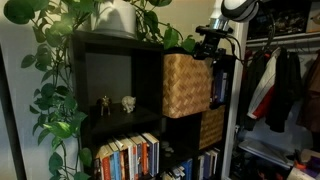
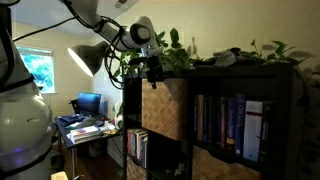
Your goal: Pull out the top brown basket then put the socks in the basket, then push in the basket
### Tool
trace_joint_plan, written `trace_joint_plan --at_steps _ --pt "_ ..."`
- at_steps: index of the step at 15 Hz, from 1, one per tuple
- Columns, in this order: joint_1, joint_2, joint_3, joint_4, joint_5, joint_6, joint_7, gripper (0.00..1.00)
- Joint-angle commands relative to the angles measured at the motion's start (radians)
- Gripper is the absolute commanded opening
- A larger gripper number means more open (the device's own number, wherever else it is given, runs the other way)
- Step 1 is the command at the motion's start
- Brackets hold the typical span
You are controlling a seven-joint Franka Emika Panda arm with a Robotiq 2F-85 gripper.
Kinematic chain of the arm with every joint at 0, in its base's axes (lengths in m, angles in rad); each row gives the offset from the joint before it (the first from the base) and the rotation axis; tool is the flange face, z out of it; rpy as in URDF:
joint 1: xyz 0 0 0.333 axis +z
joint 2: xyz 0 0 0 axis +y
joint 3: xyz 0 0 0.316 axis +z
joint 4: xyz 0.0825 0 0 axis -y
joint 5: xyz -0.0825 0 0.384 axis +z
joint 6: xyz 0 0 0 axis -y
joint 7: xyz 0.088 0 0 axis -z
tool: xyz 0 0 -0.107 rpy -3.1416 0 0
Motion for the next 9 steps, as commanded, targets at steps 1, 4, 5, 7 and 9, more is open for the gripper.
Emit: trace_joint_plan --at_steps 1,4,5,7,9 --pt "-0.002 -0.034 -0.009 0.002 -0.009 -0.042 0.027 1.00" --pt "0.002 -0.048 -0.014 -0.006 0.001 -0.057 0.024 1.00" --pt "0.003 -0.052 -0.014 -0.009 0.005 -0.063 0.023 1.00" --pt "0.003 -0.055 -0.016 -0.013 0.011 -0.077 0.024 1.00" --pt "0.004 -0.061 -0.019 -0.018 0.017 -0.089 0.022 1.00"
